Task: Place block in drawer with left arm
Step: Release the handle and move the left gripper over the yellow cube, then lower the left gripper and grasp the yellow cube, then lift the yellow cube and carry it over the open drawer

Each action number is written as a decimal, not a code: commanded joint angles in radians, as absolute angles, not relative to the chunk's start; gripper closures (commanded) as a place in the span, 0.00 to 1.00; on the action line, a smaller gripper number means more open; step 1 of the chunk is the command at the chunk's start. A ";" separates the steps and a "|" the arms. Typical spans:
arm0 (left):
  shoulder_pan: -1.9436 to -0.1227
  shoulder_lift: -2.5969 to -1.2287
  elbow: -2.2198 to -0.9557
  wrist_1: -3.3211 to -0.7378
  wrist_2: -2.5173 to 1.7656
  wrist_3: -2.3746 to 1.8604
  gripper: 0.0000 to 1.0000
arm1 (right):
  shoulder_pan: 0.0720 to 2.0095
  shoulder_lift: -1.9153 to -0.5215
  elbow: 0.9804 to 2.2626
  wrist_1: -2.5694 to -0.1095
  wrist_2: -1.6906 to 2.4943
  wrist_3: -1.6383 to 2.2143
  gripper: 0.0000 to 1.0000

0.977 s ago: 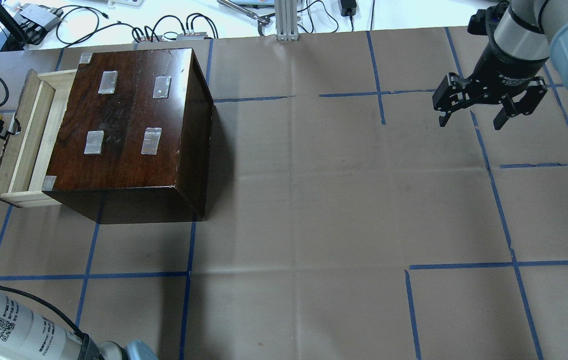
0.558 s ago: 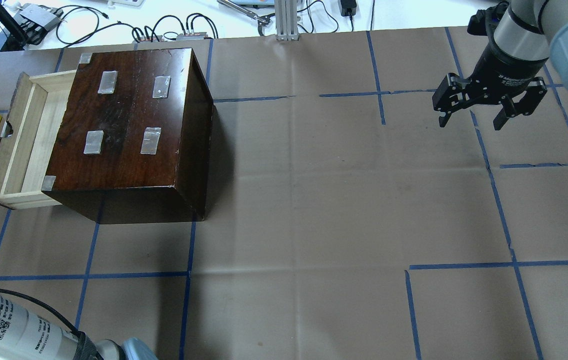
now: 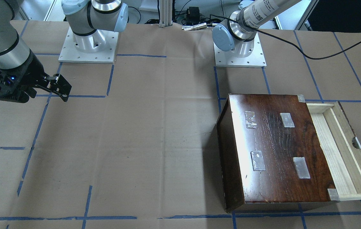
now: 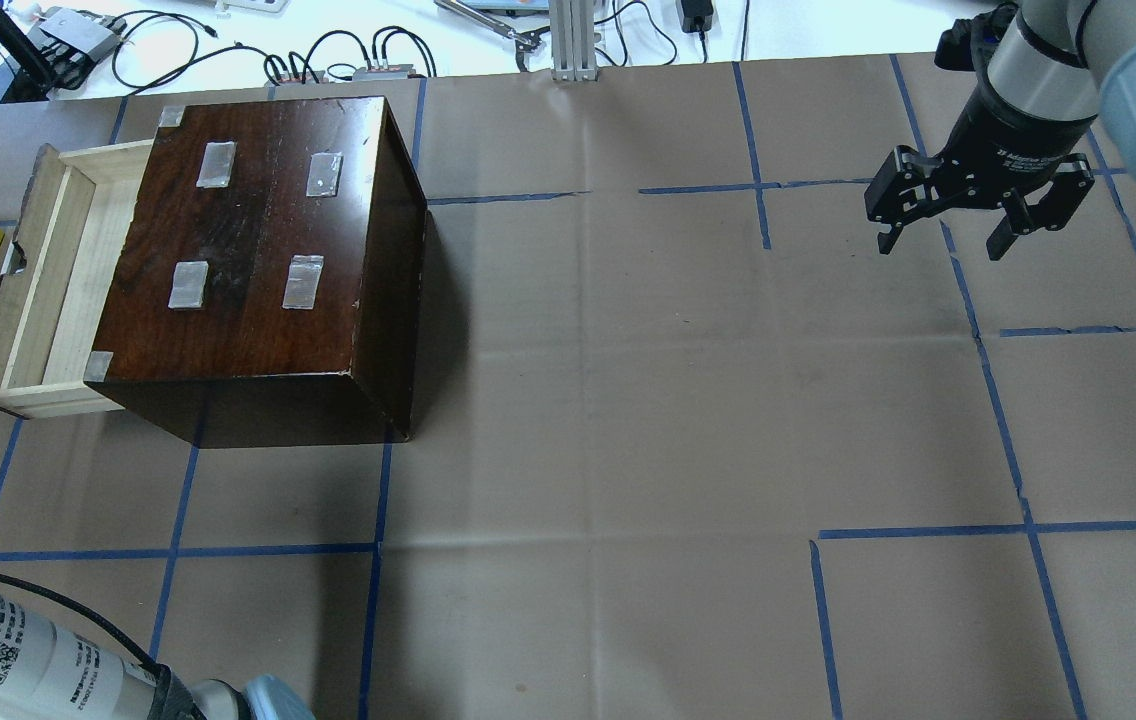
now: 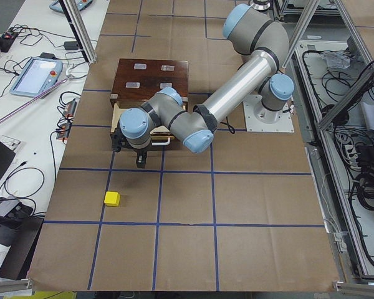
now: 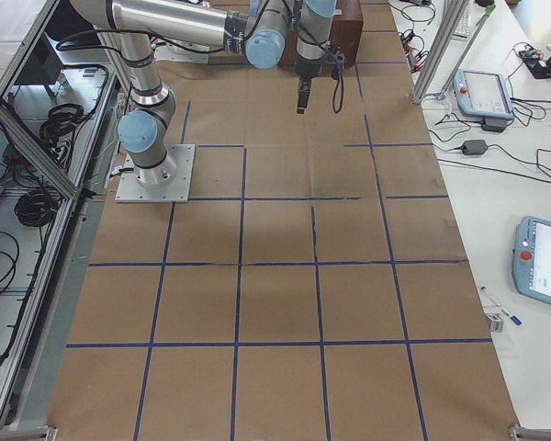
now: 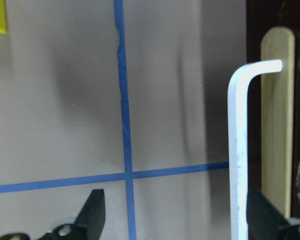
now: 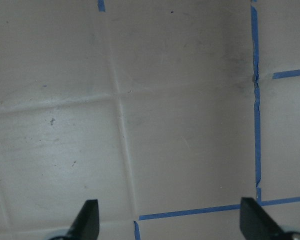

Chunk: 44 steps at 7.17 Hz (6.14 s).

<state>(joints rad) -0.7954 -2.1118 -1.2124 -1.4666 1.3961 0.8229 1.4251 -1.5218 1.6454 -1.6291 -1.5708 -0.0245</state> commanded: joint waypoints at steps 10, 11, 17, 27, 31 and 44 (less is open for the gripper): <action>-0.798 -2.710 -0.329 -1.618 1.451 0.853 0.02 | 1.425 -1.522 1.646 -1.629 -1.571 -0.025 0.00; -0.804 -2.755 -0.302 -1.620 1.453 0.853 0.02 | 1.425 -1.522 1.644 -1.629 -1.571 -0.025 0.00; -0.808 -2.833 -0.301 -1.620 1.457 0.845 0.02 | 1.425 -1.522 1.644 -1.629 -1.571 -0.025 0.00; -0.792 -2.680 -0.314 -1.808 1.459 0.891 0.66 | 1.425 -1.522 1.644 -1.629 -1.571 -0.025 0.00; -0.796 -2.593 -0.319 -1.977 1.459 0.853 0.68 | 1.425 -1.522 1.646 -1.629 -1.571 -0.025 0.00; -0.971 -1.812 -1.450 -1.526 1.456 0.522 0.72 | 1.425 -1.522 1.646 -1.629 -1.571 -0.025 0.00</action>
<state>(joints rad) -0.9193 -1.8809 -1.3295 -1.6361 1.4551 0.5917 1.4251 -1.5217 1.6457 -1.6291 -1.5708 -0.0245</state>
